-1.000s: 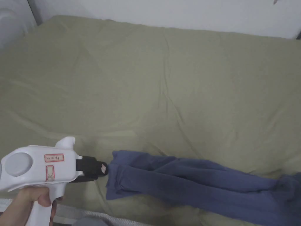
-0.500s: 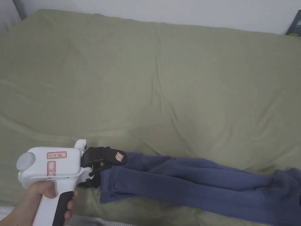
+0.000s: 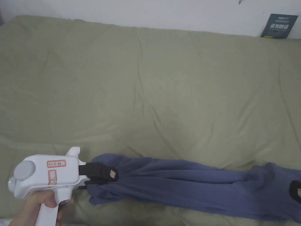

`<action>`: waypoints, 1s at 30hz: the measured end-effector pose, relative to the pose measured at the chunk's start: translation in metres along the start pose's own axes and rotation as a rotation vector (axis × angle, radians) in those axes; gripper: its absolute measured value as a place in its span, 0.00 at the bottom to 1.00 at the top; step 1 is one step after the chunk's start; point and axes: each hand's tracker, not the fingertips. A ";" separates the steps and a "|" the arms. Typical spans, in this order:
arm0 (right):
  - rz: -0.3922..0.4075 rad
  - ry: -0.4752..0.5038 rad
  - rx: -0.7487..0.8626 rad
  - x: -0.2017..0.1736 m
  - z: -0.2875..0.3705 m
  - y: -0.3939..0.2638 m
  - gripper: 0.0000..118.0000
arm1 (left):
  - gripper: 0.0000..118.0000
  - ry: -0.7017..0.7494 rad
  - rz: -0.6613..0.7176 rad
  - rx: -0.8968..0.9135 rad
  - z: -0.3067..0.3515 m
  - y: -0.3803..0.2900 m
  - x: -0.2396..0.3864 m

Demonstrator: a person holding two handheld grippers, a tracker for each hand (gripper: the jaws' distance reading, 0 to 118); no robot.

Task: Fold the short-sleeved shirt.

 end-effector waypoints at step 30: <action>0.036 -0.063 0.100 0.004 0.000 0.003 0.01 | 0.07 0.470 -0.279 0.115 0.130 -0.009 0.172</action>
